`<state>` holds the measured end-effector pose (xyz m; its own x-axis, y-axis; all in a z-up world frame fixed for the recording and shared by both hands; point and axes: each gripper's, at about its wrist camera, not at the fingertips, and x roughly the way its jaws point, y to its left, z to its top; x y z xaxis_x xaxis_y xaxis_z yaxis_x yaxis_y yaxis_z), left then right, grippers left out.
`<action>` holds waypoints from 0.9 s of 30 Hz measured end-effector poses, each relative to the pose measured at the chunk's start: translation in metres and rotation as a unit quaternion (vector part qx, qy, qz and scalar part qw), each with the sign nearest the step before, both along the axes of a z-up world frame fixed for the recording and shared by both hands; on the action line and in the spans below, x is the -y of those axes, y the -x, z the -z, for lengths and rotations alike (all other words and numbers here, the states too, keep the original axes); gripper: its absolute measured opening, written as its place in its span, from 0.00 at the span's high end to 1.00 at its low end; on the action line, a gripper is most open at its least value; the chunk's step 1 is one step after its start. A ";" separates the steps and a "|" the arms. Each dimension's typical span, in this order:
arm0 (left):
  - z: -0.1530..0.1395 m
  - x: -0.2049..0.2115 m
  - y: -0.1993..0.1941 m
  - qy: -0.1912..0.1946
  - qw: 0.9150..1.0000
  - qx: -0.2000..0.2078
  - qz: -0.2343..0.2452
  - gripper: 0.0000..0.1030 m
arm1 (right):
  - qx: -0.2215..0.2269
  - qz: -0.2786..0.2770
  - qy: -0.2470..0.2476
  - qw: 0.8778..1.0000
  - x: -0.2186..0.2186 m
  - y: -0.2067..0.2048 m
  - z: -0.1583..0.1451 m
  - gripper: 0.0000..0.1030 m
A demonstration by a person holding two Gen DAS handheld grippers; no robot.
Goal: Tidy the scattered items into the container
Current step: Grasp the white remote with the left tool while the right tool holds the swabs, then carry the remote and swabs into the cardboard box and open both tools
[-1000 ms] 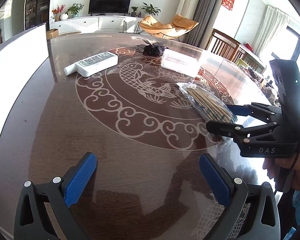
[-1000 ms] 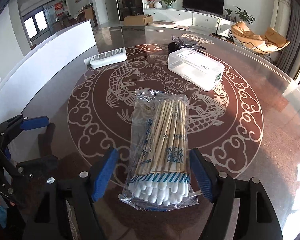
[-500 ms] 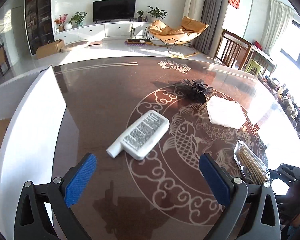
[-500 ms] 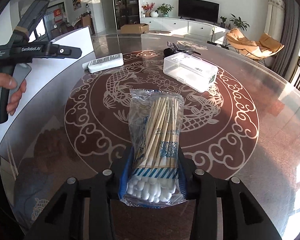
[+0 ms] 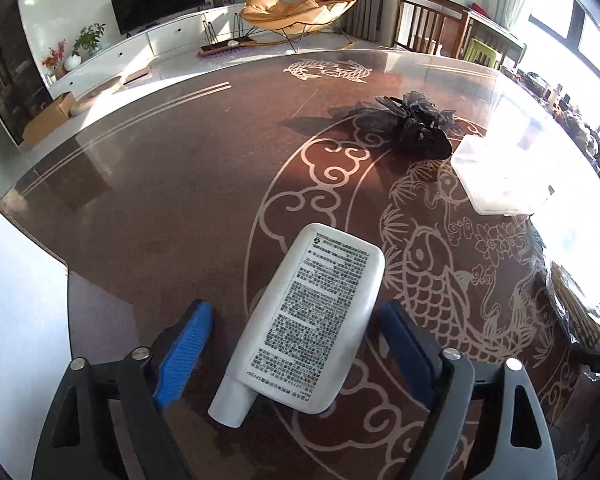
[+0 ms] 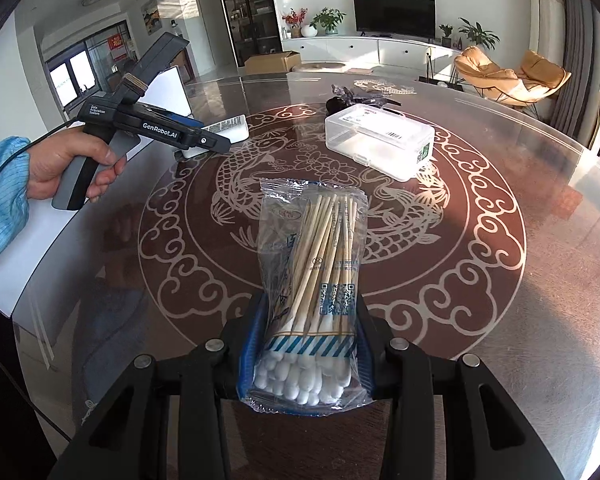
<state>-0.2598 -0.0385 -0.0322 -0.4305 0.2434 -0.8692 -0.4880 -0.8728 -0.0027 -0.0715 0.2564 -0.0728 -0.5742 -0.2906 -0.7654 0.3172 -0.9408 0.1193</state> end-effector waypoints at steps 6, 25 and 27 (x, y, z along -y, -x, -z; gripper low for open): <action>-0.006 0.005 -0.021 0.003 0.998 0.007 -0.058 0.50 | -0.008 0.003 0.003 1.000 0.000 -0.001 -0.001 0.62; -0.040 0.009 -0.216 -0.083 0.990 -0.054 -0.103 0.50 | -0.041 0.007 0.036 0.998 -0.008 -0.072 -0.043 0.65; -0.042 0.011 -0.219 -0.087 0.989 -0.054 -0.108 0.50 | -0.036 0.003 0.033 0.999 -0.005 -0.075 -0.041 0.65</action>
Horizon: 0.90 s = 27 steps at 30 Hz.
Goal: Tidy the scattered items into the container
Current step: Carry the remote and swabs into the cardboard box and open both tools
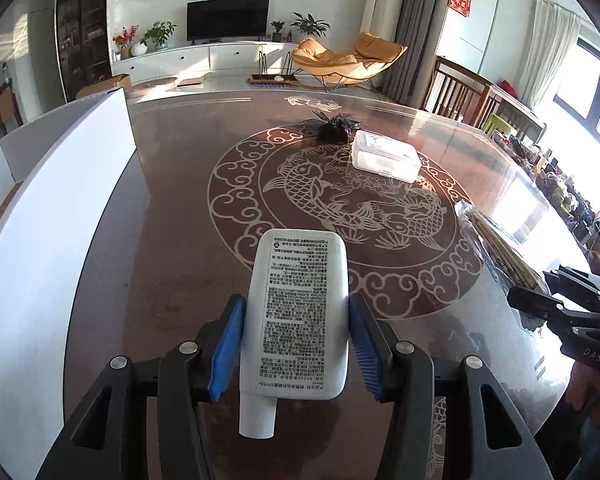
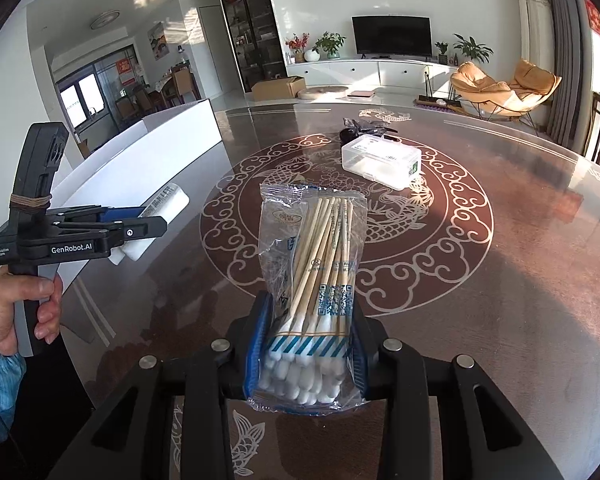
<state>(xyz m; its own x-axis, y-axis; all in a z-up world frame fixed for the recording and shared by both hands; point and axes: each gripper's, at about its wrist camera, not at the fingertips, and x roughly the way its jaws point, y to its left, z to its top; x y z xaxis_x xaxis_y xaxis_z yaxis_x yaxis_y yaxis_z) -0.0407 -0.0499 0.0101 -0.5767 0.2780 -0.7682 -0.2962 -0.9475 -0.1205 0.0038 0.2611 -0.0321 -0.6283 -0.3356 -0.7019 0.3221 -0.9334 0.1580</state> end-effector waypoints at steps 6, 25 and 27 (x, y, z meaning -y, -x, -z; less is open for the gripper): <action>-0.017 0.016 -0.009 -0.022 1.000 -0.006 -0.015 0.50 | 0.002 -0.026 0.006 1.000 0.022 0.001 -0.006 0.65; -0.092 0.310 0.014 0.017 0.969 -0.019 -0.247 0.50 | -0.078 -0.300 0.005 0.951 0.363 0.114 -0.133 0.65; -0.078 0.328 0.025 0.017 0.965 0.000 -0.262 0.50 | -0.062 -0.311 -0.017 0.948 0.400 0.133 -0.118 0.65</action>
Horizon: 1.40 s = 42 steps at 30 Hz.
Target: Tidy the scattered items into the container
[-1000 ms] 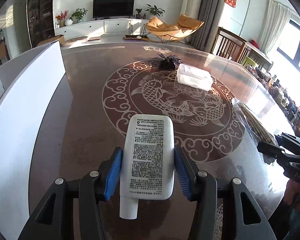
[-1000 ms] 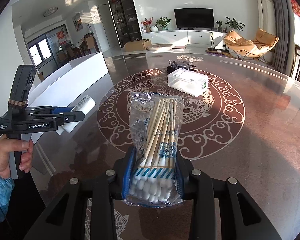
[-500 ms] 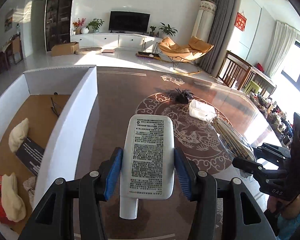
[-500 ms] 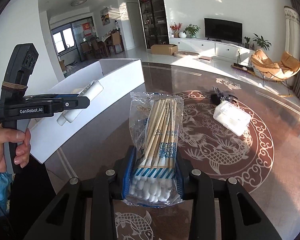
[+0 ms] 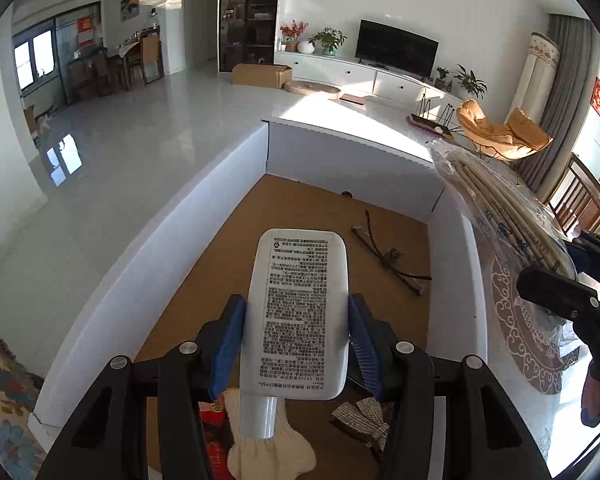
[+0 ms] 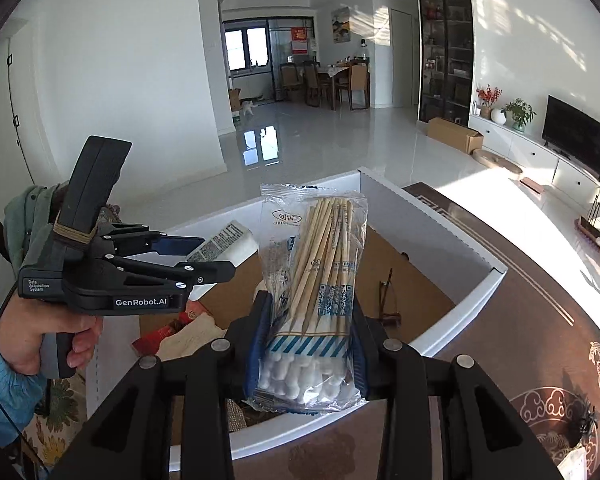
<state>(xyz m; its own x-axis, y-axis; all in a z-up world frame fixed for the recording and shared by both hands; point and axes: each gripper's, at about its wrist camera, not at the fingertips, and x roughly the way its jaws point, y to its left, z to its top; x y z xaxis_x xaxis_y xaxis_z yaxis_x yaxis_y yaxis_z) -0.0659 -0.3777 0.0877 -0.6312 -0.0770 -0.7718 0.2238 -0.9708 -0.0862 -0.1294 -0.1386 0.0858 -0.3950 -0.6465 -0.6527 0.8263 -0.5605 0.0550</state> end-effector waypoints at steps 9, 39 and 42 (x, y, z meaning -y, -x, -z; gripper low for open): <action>0.062 0.030 0.033 -0.017 0.995 0.088 -0.052 0.31 | 0.070 0.022 -0.071 0.995 0.063 0.060 0.072 0.39; 0.076 -0.314 -0.045 -0.009 0.977 0.023 0.211 0.00 | 0.053 0.333 -0.088 0.937 -0.390 -0.101 0.145 0.31; 0.102 -0.330 -0.034 -0.005 0.980 0.039 0.195 0.00 | 0.050 0.341 -0.092 0.934 -0.404 -0.114 0.152 0.31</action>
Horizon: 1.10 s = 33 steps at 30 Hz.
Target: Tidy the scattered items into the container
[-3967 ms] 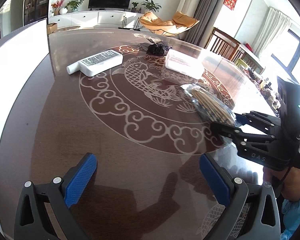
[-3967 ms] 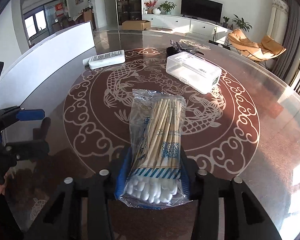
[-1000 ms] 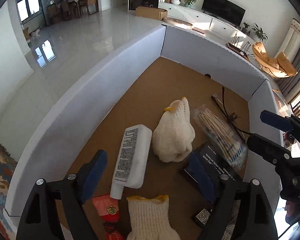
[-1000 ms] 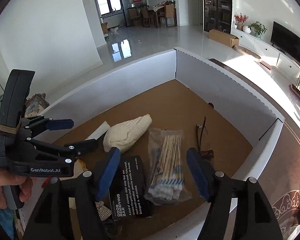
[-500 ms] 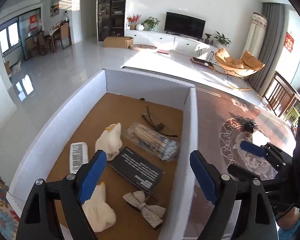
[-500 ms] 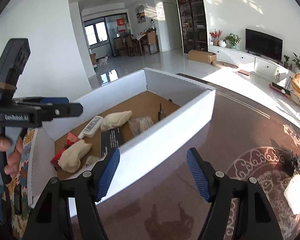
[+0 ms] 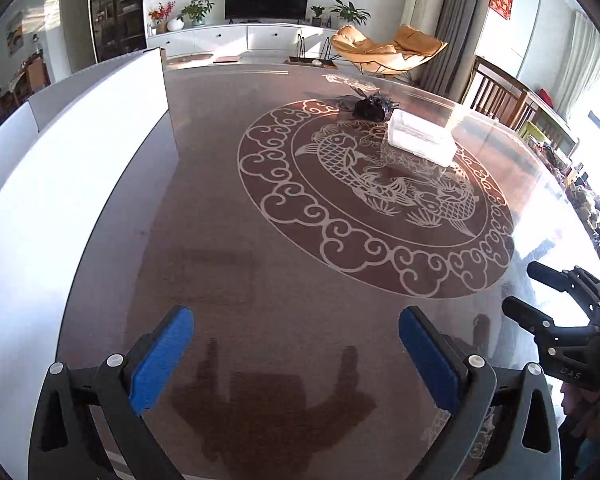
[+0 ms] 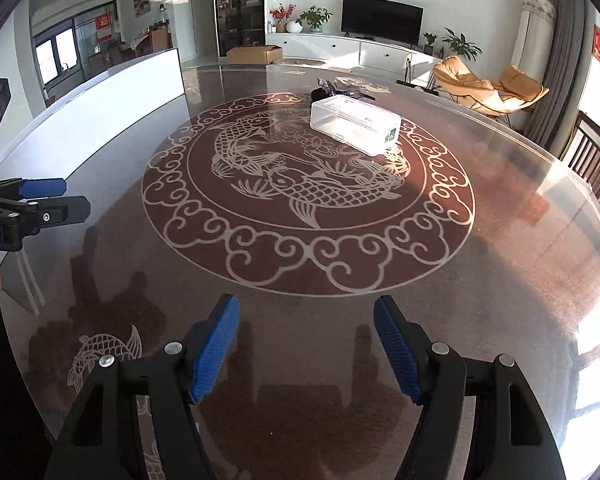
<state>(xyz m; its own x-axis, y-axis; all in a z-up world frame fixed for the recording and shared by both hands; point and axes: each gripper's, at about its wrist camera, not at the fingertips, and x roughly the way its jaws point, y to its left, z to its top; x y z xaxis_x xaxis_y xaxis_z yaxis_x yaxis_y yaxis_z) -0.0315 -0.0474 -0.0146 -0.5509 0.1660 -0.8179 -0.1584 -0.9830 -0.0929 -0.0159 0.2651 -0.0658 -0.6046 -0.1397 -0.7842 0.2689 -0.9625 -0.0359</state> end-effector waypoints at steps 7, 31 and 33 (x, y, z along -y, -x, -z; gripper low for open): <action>0.026 -0.015 0.009 0.033 0.999 -0.001 -0.007 0.00 | 0.000 0.012 -0.003 1.000 0.002 0.002 0.007 0.31; 0.029 -0.020 0.007 0.045 0.999 -0.007 -0.001 0.00 | 0.025 -0.038 0.006 0.999 0.001 0.022 0.013 0.17; 0.029 -0.020 0.007 0.045 0.999 -0.007 -0.001 0.00 | 0.023 -0.048 -0.016 0.998 -0.012 0.046 0.010 0.17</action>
<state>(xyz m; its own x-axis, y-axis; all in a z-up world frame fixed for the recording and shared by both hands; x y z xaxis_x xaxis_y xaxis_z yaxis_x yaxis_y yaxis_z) -0.0387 -0.0272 -0.0432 -0.5633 0.0903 -0.8213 -0.1561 -0.9877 -0.0015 -0.0615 0.2769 -0.0762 -0.5524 -0.1690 -0.8163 0.3617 -0.9308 -0.0520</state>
